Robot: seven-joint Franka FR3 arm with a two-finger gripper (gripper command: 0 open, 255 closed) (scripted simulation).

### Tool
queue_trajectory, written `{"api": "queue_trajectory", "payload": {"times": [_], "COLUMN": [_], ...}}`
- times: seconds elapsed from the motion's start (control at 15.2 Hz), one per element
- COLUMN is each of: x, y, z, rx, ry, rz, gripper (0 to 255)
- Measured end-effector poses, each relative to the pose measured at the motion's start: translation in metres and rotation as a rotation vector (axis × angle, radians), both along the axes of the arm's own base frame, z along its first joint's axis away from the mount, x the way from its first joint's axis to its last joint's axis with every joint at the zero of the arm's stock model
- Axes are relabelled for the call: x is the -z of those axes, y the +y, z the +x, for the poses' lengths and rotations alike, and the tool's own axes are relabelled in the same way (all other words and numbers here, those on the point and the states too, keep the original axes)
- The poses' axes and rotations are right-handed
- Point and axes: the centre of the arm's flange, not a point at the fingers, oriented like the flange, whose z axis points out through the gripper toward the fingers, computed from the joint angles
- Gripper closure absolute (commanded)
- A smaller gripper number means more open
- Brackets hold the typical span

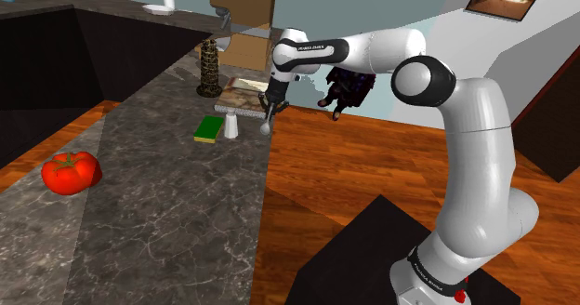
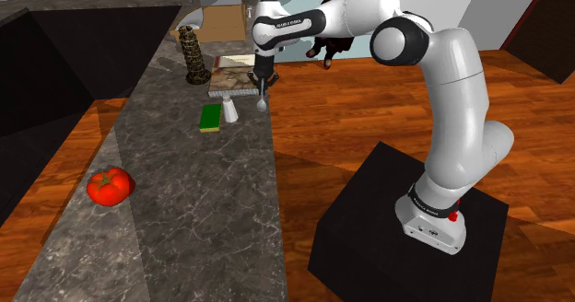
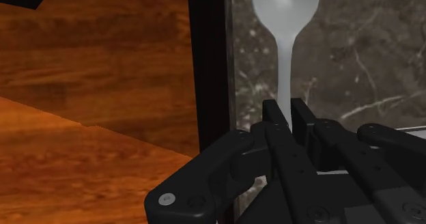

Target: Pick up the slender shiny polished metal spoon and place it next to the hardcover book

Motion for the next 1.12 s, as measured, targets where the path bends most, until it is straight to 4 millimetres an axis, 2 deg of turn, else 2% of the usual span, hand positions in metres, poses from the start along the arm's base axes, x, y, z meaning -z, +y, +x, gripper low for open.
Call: {"api": "queue_trajectory", "payload": {"times": [0.07, 0.46, 0.79, 1.12], "x": [0.0, 0.002, -0.044, -0.047], "y": [0.0, 0.001, -0.008, -0.01], "z": [0.0, 0.0, 0.001, 0.0], "rx": [0.0, -0.001, -0.001, -0.001], "ry": [0.0, 0.002, 0.001, 0.002], "rz": [0.0, 0.001, 0.0, 0.001], "gripper": [0, 0, 0, 0]}}
